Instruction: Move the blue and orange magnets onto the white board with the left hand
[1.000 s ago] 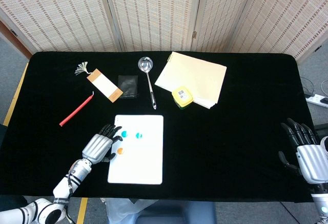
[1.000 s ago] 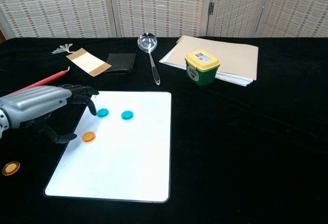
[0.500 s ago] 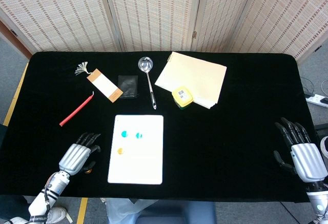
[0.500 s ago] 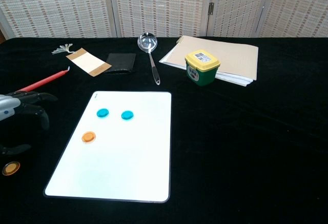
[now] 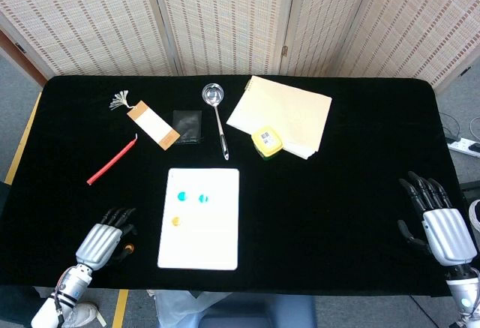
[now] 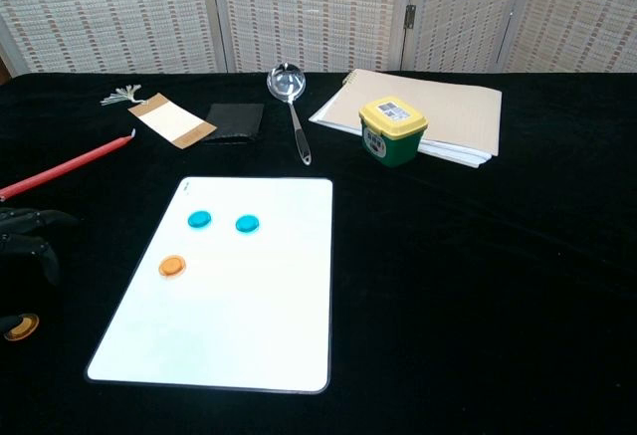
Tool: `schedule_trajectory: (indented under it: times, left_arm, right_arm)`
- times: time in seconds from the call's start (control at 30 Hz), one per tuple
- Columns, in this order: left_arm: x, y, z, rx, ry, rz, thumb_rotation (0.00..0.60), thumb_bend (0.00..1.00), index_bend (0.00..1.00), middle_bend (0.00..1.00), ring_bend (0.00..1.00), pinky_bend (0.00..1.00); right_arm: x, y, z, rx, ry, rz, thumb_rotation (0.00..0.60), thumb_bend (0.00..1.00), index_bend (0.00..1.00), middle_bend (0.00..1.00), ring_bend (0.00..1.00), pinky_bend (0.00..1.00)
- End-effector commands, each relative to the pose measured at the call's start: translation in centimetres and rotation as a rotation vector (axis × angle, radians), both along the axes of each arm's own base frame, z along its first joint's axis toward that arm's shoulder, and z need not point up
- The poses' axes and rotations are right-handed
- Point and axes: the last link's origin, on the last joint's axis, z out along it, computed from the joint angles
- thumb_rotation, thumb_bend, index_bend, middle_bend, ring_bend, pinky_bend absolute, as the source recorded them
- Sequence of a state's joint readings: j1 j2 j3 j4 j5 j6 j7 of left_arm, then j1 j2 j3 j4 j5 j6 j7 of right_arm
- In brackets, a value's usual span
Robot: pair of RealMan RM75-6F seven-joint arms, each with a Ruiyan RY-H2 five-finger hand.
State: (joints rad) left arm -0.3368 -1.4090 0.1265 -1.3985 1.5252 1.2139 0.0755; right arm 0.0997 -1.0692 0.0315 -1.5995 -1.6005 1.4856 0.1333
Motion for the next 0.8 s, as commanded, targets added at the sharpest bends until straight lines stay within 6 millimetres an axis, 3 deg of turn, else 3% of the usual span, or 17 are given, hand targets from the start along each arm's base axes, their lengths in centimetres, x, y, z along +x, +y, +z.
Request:
schedule_trajectory:
  times: [0.03, 0.8]
  left_arm:
    - [-0.2, -0.3, -0.1, -0.005, 0.005, 0.004, 0.600, 0.38, 0.42, 0.08, 0.00, 0.00]
    - [-1.5, -1.0, -0.8, -0.031, 0.022, 0.051, 0.600, 0.39, 0.45, 0.08, 0.00, 0.00]
  right_arm:
    - [0.0, 0.0, 0.0, 0.001, 0.000, -0.001, 0.600, 0.46, 0.00, 0.00, 0.00, 0.00]
    - [0.0, 0.0, -0.1, 0.003, 0.001, -0.001, 0.600, 0.46, 0.00, 0.00, 0.00, 0.00]
